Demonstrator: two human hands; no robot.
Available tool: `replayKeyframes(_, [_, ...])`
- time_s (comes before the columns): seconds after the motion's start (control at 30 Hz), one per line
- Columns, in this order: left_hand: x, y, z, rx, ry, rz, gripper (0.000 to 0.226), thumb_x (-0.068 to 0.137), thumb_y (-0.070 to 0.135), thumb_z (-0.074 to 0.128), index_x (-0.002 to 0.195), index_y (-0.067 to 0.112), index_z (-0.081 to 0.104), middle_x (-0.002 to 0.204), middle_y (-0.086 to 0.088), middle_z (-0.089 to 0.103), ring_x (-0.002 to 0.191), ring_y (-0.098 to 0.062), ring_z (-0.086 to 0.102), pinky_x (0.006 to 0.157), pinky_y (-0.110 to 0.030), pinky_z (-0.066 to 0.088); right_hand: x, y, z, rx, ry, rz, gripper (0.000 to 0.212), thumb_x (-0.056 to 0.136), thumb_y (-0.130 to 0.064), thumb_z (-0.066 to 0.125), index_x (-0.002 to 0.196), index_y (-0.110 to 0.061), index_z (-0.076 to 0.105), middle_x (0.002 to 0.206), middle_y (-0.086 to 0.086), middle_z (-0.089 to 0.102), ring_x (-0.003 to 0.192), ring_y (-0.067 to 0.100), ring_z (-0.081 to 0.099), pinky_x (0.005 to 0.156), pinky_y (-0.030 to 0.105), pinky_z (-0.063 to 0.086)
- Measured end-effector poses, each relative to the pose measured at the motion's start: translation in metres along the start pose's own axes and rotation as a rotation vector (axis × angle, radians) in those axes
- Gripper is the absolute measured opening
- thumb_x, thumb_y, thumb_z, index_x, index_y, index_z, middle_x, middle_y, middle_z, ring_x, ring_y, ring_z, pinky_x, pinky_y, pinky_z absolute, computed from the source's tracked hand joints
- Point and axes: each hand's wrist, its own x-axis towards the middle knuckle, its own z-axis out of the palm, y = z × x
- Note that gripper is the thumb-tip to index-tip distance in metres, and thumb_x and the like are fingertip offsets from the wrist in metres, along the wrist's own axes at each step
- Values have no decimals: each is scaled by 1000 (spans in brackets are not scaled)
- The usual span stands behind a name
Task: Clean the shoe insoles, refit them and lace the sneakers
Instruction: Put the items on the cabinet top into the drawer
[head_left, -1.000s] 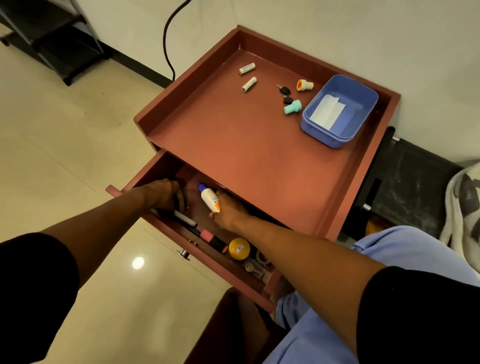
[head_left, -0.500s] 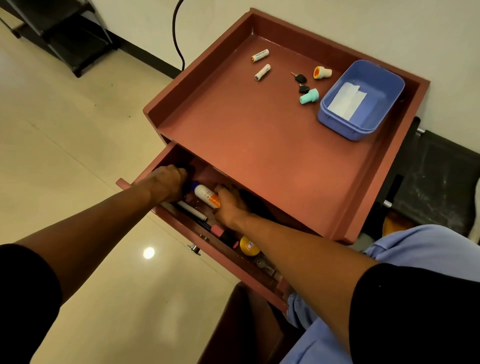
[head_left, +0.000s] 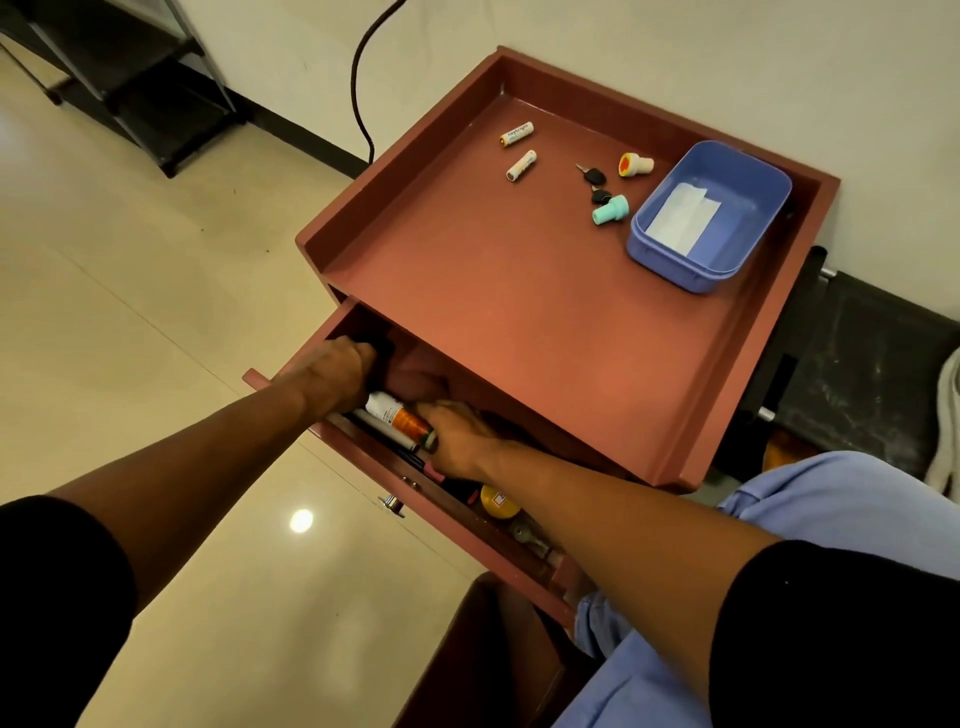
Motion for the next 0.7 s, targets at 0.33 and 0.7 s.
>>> replayKeyframes(0.33, [-24,10,-11,-61,32,46,31,96,27,66,124,15,62,102,0,60,85,-13,54,55,-17,34,-35,-17,-48,-183,-24,-8,57,87,-14,69,141,-15,51,131,13,60,113,33,62,88,36,57])
replayKeyframes(0.7, [-52,37,-67,-195,230,337,27,94,18,63,119,21,71,118,4,70,102,-16,68,84,-28,55,-116,-27,-138,-76,75,-94,36,95,-27,65,131,-24,63,124,0,65,111,21,63,90,28,50])
